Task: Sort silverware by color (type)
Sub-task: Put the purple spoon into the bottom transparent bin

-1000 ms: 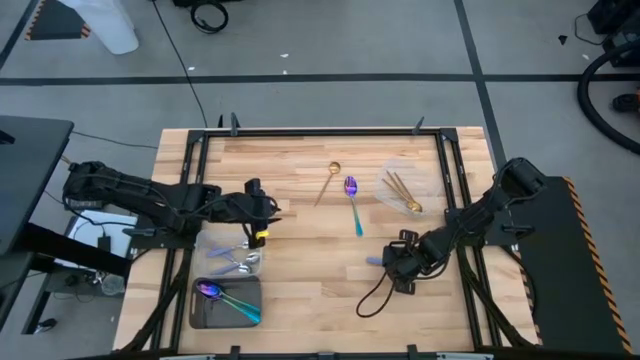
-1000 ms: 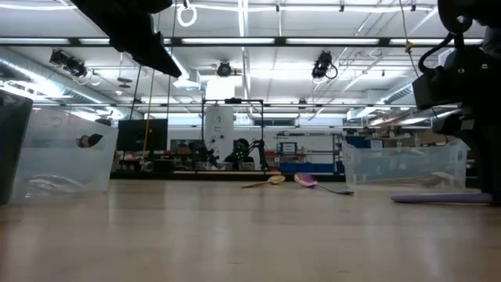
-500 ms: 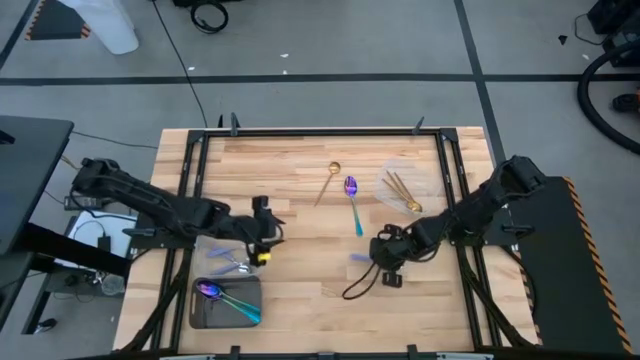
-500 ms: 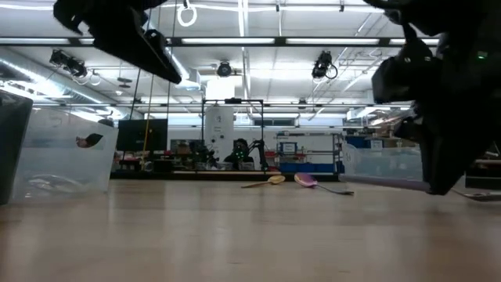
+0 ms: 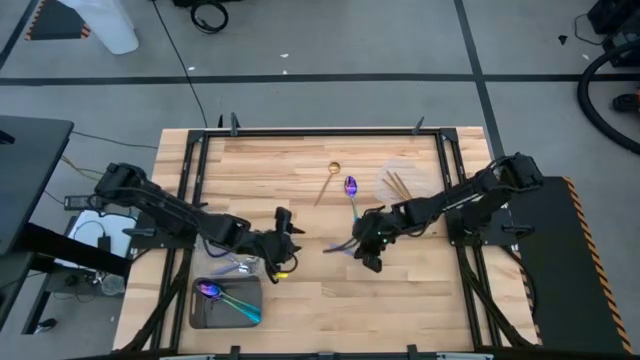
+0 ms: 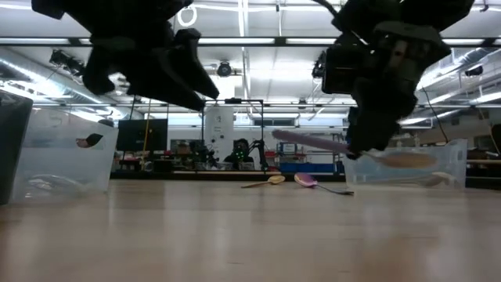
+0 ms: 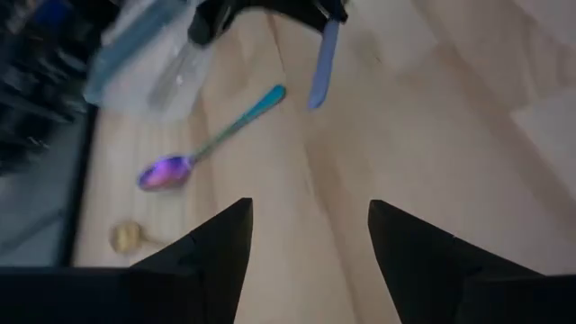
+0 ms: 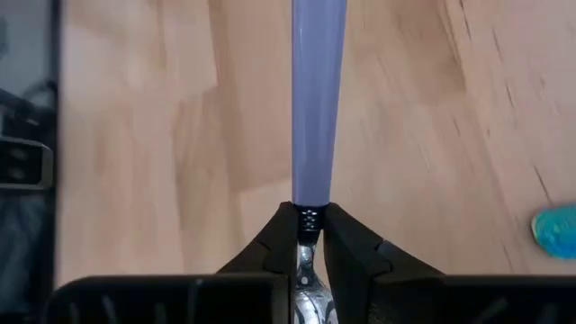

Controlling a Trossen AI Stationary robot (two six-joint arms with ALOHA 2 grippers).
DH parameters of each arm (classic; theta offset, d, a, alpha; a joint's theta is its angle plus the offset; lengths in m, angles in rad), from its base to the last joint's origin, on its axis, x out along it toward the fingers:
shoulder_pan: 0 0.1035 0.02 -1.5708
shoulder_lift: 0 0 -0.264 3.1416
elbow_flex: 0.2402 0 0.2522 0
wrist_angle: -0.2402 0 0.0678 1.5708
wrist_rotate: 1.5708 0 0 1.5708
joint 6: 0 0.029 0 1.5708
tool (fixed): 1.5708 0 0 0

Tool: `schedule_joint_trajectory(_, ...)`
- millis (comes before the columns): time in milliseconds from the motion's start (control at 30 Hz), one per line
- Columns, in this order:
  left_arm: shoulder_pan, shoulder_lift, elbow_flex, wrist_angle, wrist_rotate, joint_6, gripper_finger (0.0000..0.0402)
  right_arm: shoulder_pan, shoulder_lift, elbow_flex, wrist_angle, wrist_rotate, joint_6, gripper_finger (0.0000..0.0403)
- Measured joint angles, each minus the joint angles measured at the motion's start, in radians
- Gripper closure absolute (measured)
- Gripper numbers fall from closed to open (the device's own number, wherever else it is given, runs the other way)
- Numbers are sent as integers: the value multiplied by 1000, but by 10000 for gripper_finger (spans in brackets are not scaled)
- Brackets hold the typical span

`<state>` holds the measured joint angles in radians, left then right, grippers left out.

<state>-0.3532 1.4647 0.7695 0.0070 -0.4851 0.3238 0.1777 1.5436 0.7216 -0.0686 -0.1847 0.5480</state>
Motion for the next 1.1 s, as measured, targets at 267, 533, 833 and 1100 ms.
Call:
schedule_joint_trajectory(267,11,96,12,160,-134,262,173,-88,2,0,80,-88,87,354)
schedule_joint_trajectory(533,45,198,102,156,-166,453,173,-147,2,0,186,-185,134,353)
schedule_joint_trajectory(833,88,266,197,147,-117,506,188,-162,2,1,239,-197,156,353)
schedule_joint_trajectory(1100,88,293,218,150,-79,604,242,-174,3,2,306,-199,186,353)
